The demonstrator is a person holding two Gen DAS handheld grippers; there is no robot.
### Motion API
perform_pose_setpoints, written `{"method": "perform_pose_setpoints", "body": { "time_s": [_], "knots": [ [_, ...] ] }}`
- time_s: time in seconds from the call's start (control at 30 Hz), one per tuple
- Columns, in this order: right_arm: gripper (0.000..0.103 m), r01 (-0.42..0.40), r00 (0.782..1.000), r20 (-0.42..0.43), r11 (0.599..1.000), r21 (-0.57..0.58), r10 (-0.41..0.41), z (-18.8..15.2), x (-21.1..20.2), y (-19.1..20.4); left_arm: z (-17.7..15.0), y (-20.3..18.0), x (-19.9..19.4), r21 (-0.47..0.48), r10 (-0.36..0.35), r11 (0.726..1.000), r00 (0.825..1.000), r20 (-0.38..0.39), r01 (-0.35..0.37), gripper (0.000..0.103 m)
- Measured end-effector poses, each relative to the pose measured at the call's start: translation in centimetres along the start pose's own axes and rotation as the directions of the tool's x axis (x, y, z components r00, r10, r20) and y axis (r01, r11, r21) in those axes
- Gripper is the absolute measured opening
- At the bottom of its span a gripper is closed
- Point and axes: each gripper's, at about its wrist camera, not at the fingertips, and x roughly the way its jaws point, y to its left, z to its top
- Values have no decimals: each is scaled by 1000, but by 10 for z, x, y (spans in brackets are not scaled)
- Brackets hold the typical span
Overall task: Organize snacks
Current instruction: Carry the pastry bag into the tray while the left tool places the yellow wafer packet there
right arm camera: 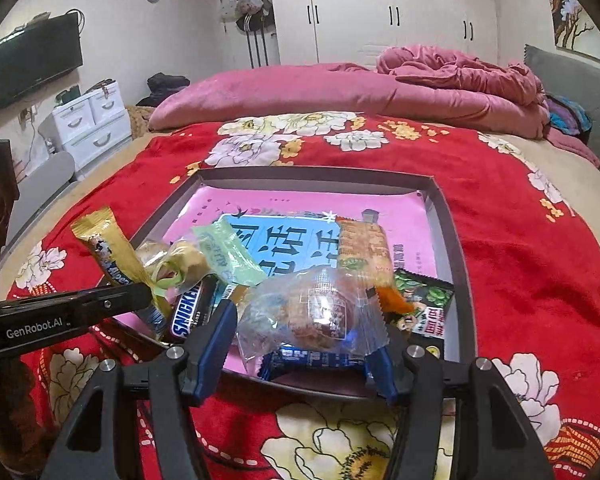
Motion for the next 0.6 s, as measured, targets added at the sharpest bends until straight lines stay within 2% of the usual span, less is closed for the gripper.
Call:
{"method": "perform_pose_setpoints", "body": {
  "time_s": [0.33, 0.6],
  "knots": [
    [66, 37, 997, 67, 999, 21, -39, -1, -24, -8, 0, 4, -2, -11, 33, 999, 999, 10, -33, 21],
    [66, 65, 994, 81, 997, 44, -68, -2, -33, -13, 0, 7, -7, -21, 58, 998, 998, 28, -58, 36]
  ]
}}
